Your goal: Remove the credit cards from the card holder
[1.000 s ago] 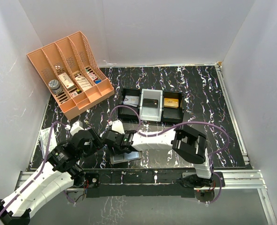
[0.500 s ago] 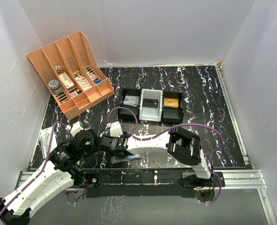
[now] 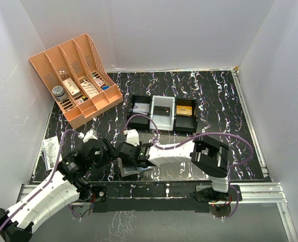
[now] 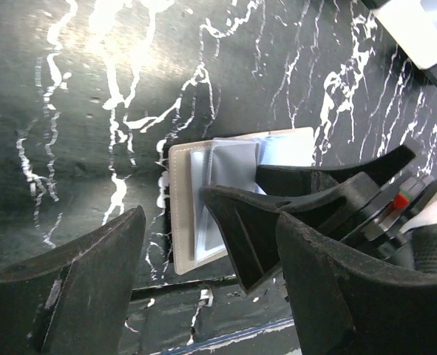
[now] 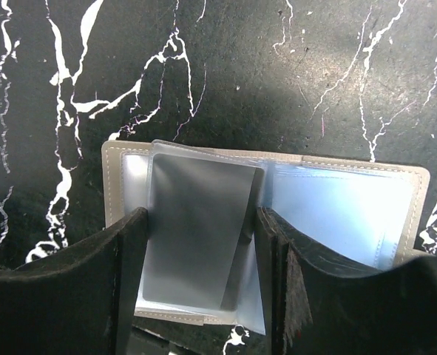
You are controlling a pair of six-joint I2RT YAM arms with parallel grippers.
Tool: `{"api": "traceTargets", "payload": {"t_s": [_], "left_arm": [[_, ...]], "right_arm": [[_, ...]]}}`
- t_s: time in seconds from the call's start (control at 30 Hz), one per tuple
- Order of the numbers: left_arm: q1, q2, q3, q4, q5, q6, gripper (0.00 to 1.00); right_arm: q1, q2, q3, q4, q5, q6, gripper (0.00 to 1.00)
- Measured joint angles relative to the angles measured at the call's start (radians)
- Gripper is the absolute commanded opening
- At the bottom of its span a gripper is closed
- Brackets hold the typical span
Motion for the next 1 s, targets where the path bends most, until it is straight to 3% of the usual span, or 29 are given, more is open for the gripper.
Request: {"api": "traceTargets", "payload": {"t_s": [0.17, 0.53, 1.0], "left_arm": [[0.0, 0.026, -0.059, 0.115, 0.085, 0.022, 0.7], [-0.001, -0.041, -0.163, 0.308, 0.212, 0.021, 0.54], [0.001, 0.027, -0.214, 0.524, 0.305, 0.036, 0.49]], "right_arm": [[-0.048, -0.07, -0.108, 0.125, -0.115, 0.004, 0.49], [-0.123, -0.157, -0.28, 0.35, -0.285, 0.033, 0.5], [-0.187, -0.202, -0.404, 0.521, -0.435, 0.077, 0.5]]}}
